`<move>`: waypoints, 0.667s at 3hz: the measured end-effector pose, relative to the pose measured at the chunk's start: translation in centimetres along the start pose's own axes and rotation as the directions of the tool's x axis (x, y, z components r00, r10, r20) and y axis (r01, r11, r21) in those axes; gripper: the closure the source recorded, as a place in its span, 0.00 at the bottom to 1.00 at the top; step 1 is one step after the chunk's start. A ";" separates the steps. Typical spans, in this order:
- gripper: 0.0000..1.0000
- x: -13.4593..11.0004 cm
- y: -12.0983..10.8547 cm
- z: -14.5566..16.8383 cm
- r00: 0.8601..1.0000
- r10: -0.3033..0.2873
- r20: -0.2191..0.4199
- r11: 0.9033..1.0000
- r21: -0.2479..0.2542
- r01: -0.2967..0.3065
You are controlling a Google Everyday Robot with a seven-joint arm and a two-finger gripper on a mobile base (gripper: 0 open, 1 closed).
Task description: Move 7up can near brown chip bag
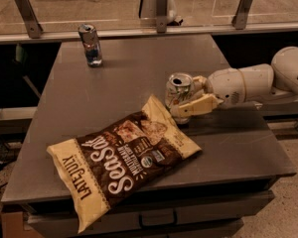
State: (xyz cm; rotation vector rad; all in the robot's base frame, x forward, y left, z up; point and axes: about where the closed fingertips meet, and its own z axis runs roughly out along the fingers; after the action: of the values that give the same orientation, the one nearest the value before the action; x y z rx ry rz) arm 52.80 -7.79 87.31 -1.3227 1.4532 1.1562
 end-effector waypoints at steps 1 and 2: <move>0.00 0.0 0.0 -0.7 1.000 -0.012 -0.006 1.000 -0.002 0.012; 0.00 -0.6 -1.0 -2.7 0.999 -0.041 -0.027 0.998 0.042 0.042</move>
Offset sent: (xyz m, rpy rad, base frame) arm 0.0265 -0.0578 0.0264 -0.0635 -0.1064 -0.0935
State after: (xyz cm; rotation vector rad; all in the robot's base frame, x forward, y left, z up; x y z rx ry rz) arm 53.83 -10.26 88.40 -1.3370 1.4546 1.0796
